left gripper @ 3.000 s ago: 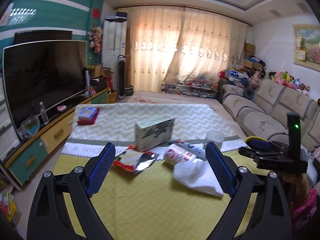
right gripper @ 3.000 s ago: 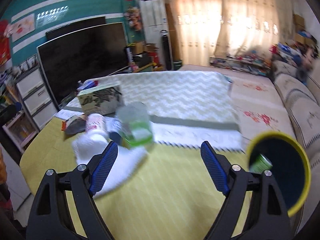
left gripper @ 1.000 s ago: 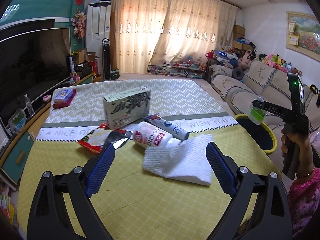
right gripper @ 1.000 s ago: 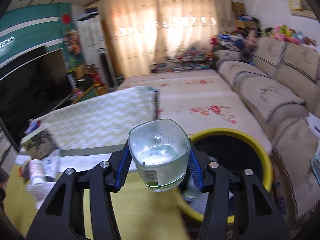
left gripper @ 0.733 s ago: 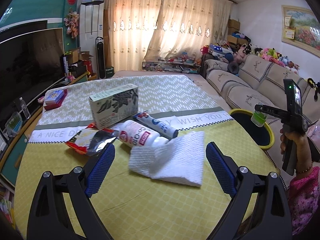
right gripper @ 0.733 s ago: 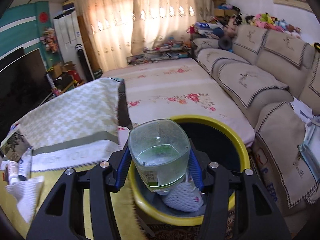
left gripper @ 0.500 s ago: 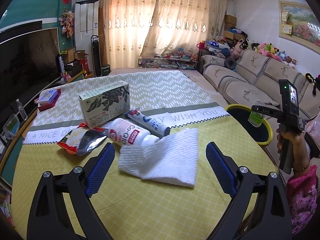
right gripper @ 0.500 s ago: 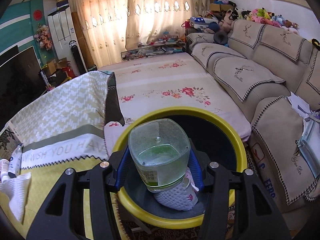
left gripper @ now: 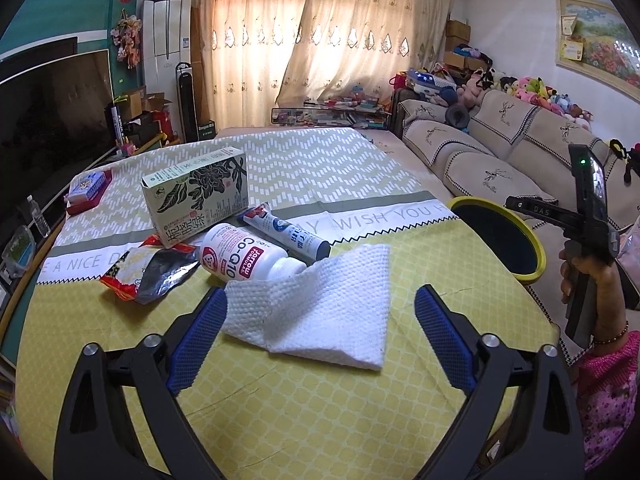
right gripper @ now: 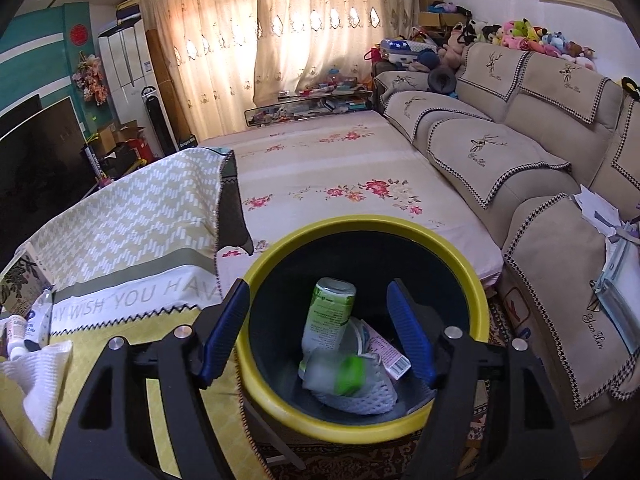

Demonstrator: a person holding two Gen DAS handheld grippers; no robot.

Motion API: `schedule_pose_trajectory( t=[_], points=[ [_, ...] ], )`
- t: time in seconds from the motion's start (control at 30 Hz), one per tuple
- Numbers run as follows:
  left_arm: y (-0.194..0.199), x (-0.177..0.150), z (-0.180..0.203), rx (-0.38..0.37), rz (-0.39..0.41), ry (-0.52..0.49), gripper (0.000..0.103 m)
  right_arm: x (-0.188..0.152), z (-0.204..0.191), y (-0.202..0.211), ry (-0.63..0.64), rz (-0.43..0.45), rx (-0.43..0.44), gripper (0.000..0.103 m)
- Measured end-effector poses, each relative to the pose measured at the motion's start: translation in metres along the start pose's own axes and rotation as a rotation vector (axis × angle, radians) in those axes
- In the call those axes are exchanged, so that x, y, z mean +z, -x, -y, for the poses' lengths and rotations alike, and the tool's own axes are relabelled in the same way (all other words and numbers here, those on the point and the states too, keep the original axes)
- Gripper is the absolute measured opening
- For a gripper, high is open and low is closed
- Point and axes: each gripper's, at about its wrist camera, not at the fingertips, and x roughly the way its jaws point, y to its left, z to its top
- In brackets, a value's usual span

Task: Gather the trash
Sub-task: 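Pinch the white towel at its middle with the left gripper and lift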

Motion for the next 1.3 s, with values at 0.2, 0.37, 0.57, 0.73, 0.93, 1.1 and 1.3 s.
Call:
schedule_pose_trajectory(
  t=[0.2,0.37,0.57,0.73,0.93,1.1,1.3],
  points=[
    [-0.013,-0.002,0.001,-0.018,-0.039,0.007,0.095,-0.005,-0.002,0.011,0.001,0.004,0.023,0.070],
    [-0.029,-0.003,0.007,-0.019,-0.085,-0.012,0.095,-0.005,-0.004,0.012,0.007,-0.002,0.039,0.070],
    [-0.048,-0.005,0.027,-0.049,-0.143,-0.069,0.095,-0.007,-0.004,0.009,0.004,-0.013,0.056,0.071],
    [-0.065,-0.004,0.033,-0.052,-0.194,-0.082,0.085,-0.008,-0.001,0.010,-0.002,-0.015,0.063,0.071],
    [-0.081,-0.009,0.036,-0.010,-0.235,-0.124,0.078,-0.007,0.003,0.009,-0.019,-0.013,0.066,0.072],
    [-0.081,-0.006,0.030,0.023,-0.219,-0.113,0.044,-0.008,0.006,0.009,-0.031,-0.013,0.079,0.072],
    [-0.075,-0.003,0.016,-0.008,-0.211,-0.074,0.011,-0.009,0.007,0.012,-0.041,-0.013,0.092,0.072]
  ],
)
